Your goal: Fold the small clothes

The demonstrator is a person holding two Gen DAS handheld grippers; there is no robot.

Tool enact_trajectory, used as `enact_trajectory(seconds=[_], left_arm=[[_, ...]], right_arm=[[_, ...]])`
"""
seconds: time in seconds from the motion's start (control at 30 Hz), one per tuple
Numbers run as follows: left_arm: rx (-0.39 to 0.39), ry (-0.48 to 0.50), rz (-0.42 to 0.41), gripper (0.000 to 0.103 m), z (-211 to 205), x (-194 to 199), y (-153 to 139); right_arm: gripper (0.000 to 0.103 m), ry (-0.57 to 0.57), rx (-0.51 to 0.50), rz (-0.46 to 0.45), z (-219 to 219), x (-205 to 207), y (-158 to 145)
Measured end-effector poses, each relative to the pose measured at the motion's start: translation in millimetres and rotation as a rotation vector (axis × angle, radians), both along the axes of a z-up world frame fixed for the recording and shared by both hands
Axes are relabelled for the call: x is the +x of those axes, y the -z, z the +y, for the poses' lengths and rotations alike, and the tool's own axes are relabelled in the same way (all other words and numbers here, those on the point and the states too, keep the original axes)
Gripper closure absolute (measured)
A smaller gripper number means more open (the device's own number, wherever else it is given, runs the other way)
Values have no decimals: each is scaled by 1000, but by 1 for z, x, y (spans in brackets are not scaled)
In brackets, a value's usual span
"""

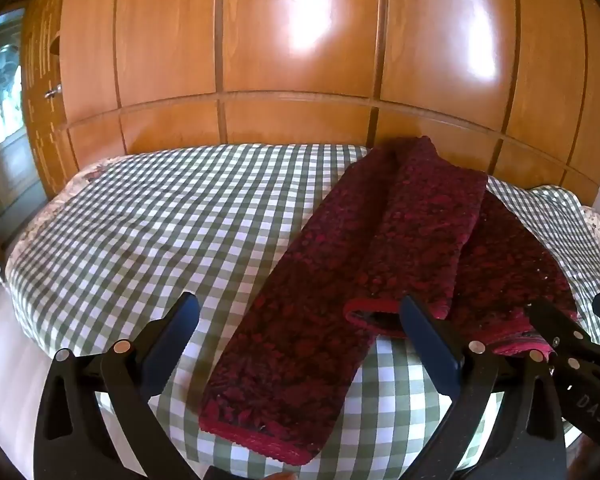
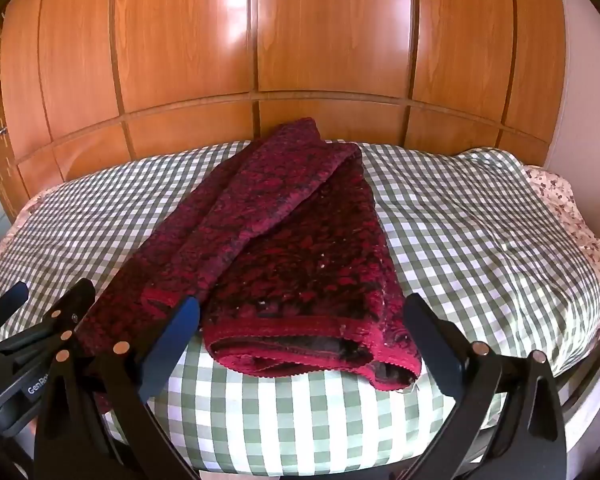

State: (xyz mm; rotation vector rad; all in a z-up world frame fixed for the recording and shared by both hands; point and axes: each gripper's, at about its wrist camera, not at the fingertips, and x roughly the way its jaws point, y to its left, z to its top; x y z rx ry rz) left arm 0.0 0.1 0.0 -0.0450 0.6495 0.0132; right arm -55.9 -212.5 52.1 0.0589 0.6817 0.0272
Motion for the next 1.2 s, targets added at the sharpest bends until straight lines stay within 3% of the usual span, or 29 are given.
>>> enact_trajectory(seconds=[0.9, 1.2], left_arm=[[8, -6, 24, 4, 7, -3, 11], [66, -40, -2, 4, 11, -3, 8]], right_arm=[[2, -22, -12, 26, 5, 0, 8], [2, -25, 37, 25, -7, 2, 8]])
